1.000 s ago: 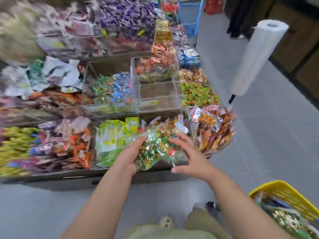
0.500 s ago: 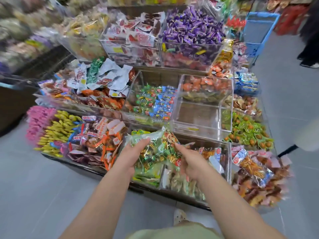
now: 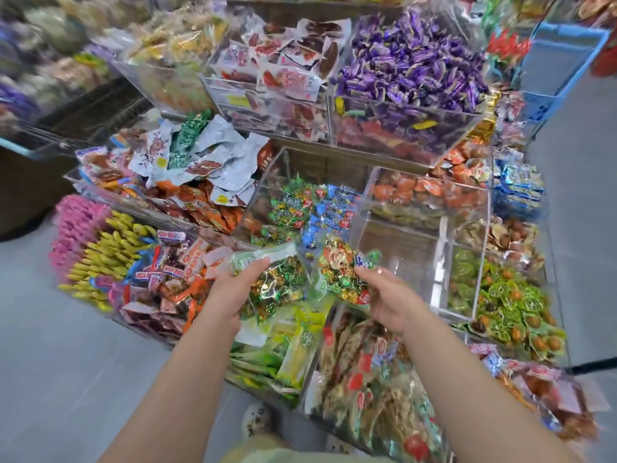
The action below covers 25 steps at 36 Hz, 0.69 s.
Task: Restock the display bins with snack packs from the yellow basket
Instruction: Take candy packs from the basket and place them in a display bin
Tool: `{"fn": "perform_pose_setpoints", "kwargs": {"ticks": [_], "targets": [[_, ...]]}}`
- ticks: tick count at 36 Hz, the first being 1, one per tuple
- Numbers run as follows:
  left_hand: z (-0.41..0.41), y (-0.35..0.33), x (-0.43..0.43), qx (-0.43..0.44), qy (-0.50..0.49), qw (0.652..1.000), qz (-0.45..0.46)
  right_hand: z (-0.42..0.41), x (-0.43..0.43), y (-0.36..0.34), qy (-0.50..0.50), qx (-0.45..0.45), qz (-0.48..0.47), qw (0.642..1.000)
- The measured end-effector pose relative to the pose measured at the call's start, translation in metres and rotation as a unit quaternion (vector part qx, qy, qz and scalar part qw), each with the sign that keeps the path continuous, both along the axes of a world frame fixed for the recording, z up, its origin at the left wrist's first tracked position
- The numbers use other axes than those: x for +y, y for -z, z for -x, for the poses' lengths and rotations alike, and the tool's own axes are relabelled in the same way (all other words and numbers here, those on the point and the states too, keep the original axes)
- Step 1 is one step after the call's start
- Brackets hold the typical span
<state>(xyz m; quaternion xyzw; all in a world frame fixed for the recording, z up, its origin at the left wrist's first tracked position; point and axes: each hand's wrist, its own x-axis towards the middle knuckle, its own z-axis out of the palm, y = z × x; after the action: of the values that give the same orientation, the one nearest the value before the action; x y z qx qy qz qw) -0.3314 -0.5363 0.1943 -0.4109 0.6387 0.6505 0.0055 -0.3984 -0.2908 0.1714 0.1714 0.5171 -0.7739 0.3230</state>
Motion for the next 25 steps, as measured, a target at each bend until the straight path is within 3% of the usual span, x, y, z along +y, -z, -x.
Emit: {"fn": "perform_pose_setpoints", "kwargs": {"ticks": [7, 11, 15, 20, 25], "targets": [[0.049, -0.015, -0.045, -0.015, -0.007, 0.999, 0.048, 0.057, -0.016, -0.018, -0.020, 0.115, -0.143, 0.983], [0.083, -0.027, -0.071, -0.020, 0.014, 0.999, 0.039, 0.091, -0.035, -0.023, 0.010, 0.196, -0.312, 0.929], [0.116, -0.037, -0.098, -0.015, 0.061, 0.997, 0.051, 0.124, -0.064, -0.031, 0.018, 0.268, -0.387, 0.882], [0.163, -0.044, -0.134, 0.023, 0.089, 0.994, 0.055, 0.169, -0.100, -0.041, -0.063, 0.339, -0.475, 0.810], [0.197, -0.045, -0.158, 0.033, 0.125, 0.989, 0.066, 0.212, -0.139, -0.039, -0.091, 0.333, -0.498, 0.795]]}}
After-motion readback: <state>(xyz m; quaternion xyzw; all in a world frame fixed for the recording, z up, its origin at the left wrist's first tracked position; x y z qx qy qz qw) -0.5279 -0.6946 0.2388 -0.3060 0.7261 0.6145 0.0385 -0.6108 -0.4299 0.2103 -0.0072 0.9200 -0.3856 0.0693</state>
